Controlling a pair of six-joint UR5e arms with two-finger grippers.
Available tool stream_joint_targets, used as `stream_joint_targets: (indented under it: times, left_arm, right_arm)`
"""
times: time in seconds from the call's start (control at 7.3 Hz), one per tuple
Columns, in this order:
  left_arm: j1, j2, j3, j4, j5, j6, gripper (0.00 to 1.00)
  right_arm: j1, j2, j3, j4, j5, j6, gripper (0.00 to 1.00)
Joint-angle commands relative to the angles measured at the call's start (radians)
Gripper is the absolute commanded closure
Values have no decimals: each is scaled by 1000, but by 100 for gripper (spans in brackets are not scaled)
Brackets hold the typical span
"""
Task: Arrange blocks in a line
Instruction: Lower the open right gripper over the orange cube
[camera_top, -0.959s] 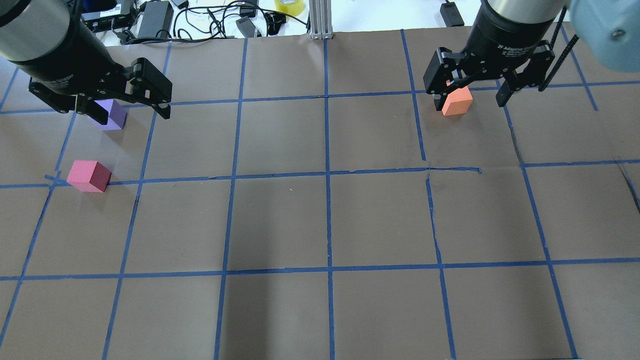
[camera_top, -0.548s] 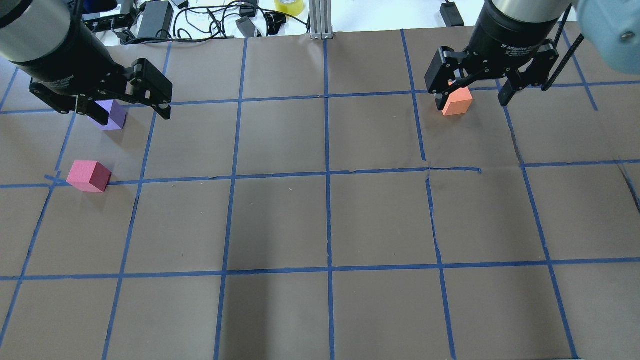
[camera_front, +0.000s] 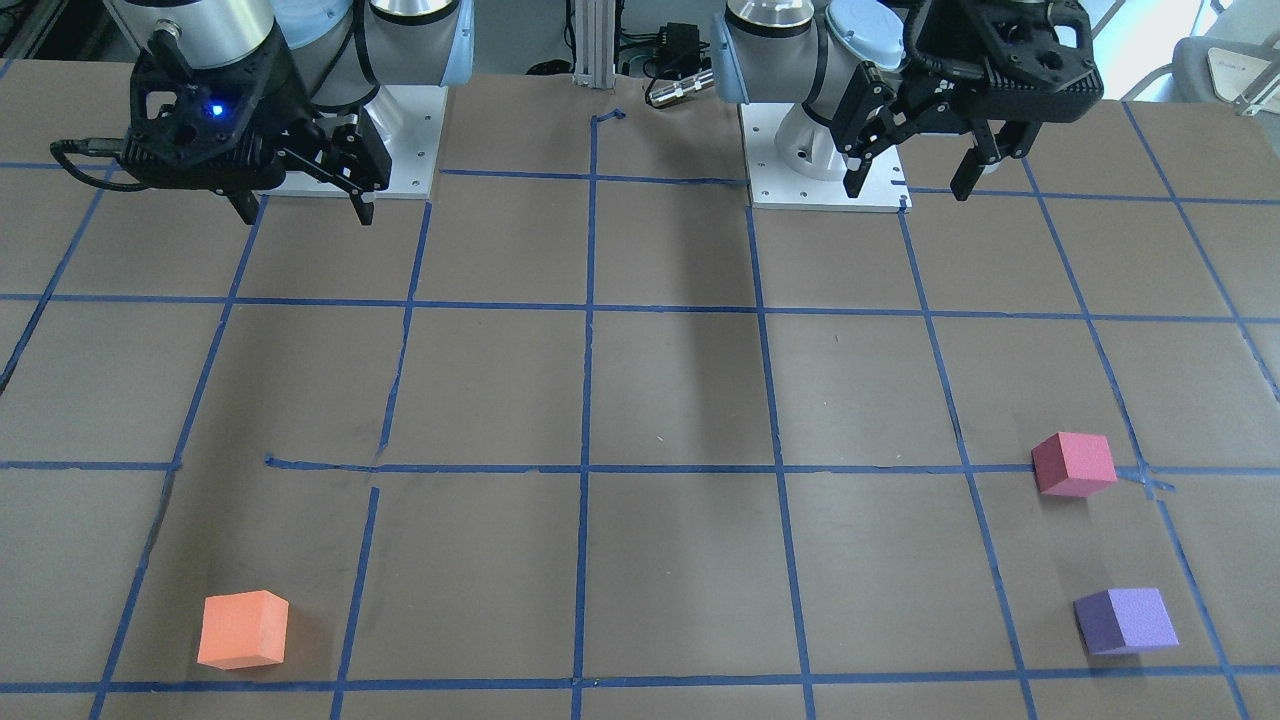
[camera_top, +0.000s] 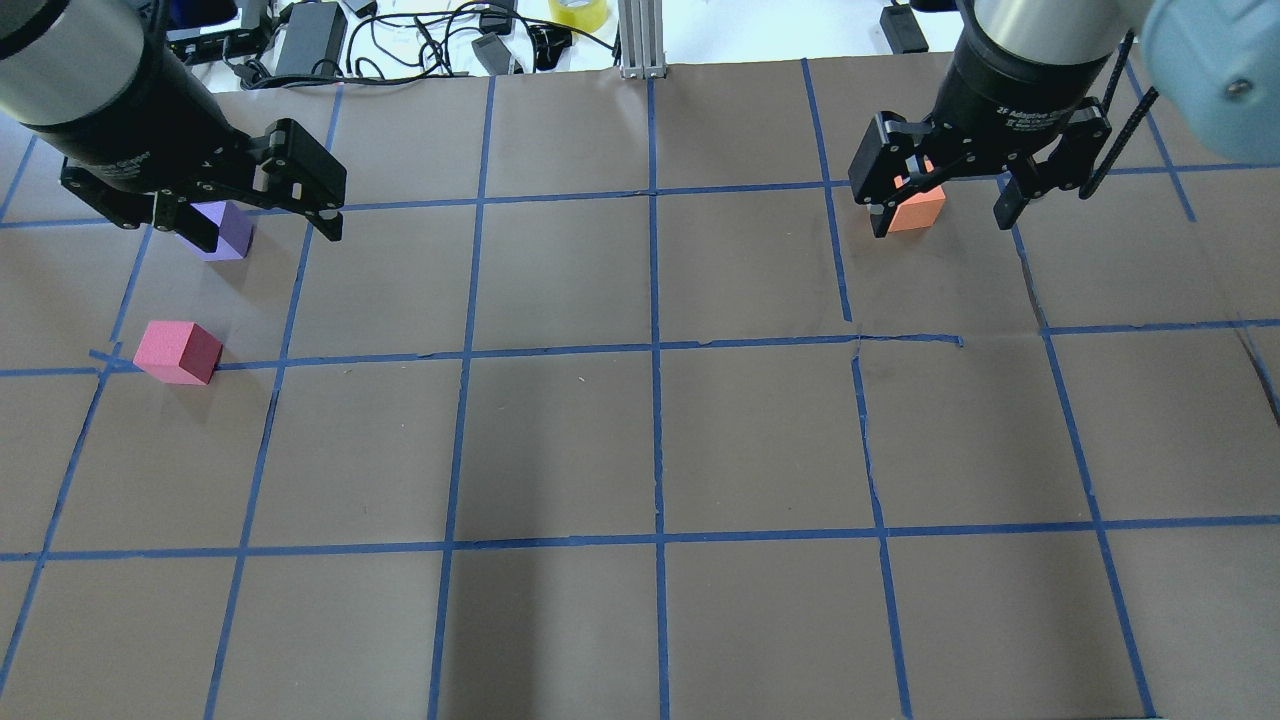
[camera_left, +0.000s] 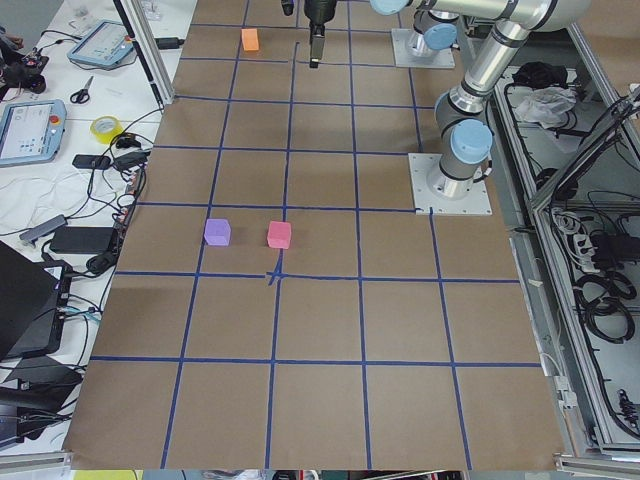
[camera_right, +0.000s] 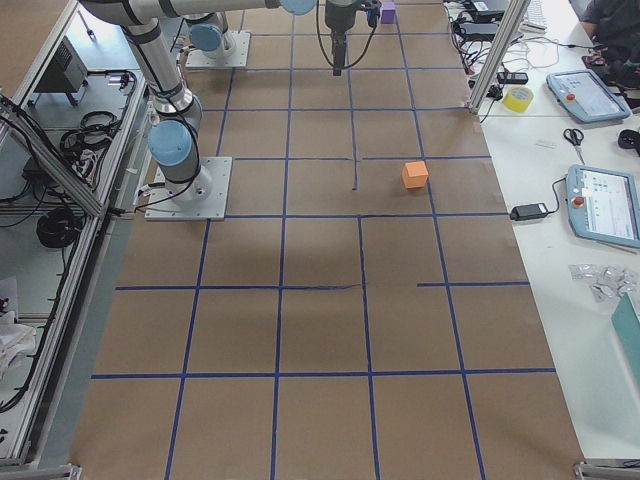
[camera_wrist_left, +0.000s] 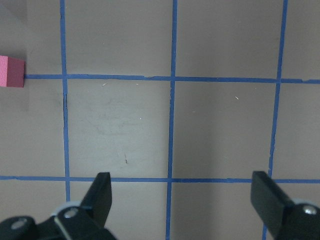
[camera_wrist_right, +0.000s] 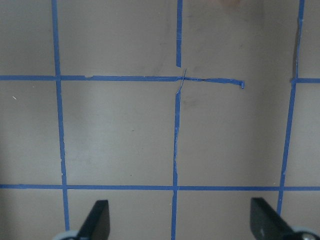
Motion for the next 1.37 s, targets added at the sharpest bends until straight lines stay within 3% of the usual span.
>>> stream_joint_targets:
  times: [0.0,0.68,1.23]
  left_arm:
    - [2,0,0,0,0,2,0]
    - [2,2,0,-2,2,3,0]
    - [0,0,0,0,-1,2,0]
  right_arm:
    - [-3,-3,2,-41,7,-17,0]
    - [-12,28,2,-88,-1,-23,0]
    - [-126,82,7,-154,6,-135,0]
